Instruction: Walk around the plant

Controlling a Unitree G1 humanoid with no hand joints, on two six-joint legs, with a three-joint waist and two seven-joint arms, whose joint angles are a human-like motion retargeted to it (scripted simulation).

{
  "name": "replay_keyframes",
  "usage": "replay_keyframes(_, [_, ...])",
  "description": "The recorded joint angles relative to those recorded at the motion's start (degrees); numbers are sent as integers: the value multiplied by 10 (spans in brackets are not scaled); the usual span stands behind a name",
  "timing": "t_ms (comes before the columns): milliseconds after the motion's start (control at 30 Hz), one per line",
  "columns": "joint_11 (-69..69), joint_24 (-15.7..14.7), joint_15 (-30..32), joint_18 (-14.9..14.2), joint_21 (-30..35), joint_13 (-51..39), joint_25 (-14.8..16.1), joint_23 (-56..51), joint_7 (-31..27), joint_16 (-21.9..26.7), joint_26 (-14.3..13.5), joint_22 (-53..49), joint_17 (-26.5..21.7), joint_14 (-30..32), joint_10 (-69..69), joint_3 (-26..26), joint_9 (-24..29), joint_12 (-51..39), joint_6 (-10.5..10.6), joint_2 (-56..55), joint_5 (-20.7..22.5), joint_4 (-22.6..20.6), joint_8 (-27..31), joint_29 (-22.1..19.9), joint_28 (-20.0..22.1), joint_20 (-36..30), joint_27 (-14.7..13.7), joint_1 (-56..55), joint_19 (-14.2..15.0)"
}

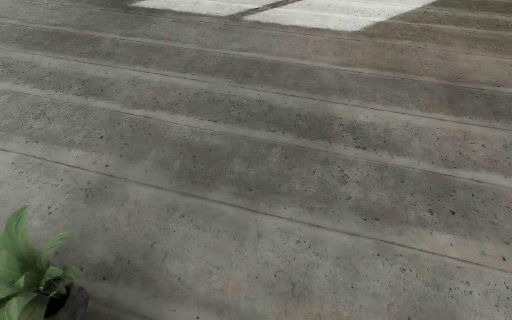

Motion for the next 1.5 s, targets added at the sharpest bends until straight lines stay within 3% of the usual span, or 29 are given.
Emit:
replay_keyframes(233, [-10,0,-19,0,-15,-28,0,-21,0,-2,0,29,21,-28,-39,0,-8,1,3,6,7,12,0,0,0,-64,0,45,0])
replay_keyframes(433, [-6,0,-25,0,8,-20,0,-67,0,7,0,35,41,-46,-45,-12,-8,-13,6,-2,8,13,0,0,0,-40,0,58,0])
replay_keyframes(700, [19,0,-44,0,18,-3,0,-15,0,12,0,9,35,-88,-34,-41,-16,-15,9,-16,26,23,0,0,0,-9,0,66,0])
replay_keyframes(800, [17,0,-64,0,21,2,0,7,0,14,0,7,32,-71,58,-43,-11,-16,10,-2,39,40,0,0,0,10,0,9,0])
replay_keyframes(900, [5,0,-89,0,31,3,0,21,0,13,0,3,28,16,265,-22,5,-20,3,28,43,60,0,0,0,31,0,-110,0])
replay_keyframes(1000, [1,0,-107,0,33,8,0,17,0,13,0,-15,19,-55,444,18,17,-11,-16,64,31,47,0,0,0,46,0,-207,0])
replay_keyframes(1067, [6,0,-118,0,30,8,0,16,0,12,0,-19,14,-66,479,44,22,-1,-28,81,21,32,0,0,0,48,0,-254,0])
replay_keyframes(1200, [10,0,-133,0,27,-10,0,17,0,9,0,11,8,-1,376,81,30,16,-36,116,4,9,0,0,0,28,0,-307,0])
replay_keyframes(1333, [4,0,-130,0,36,-31,0,12,0,10,0,47,14,82,146,108,31,29,-30,158,-4,11,0,0,0,-4,0,-273,0])
replay_keyframes(1433, [9,0,-120,0,47,-34,0,-10,0,12,0,53,27,69,-23,127,14,46,-23,175,-6,24,0,0,0,-6,0,-201,0])
replay_keyframes(1500, [9,0,-106,0,45,-26,0,-26,0,9,0,66,38,82,-62,123,-4,59,-18,191,-14,29,0,0,0,-11,0,-159,0])
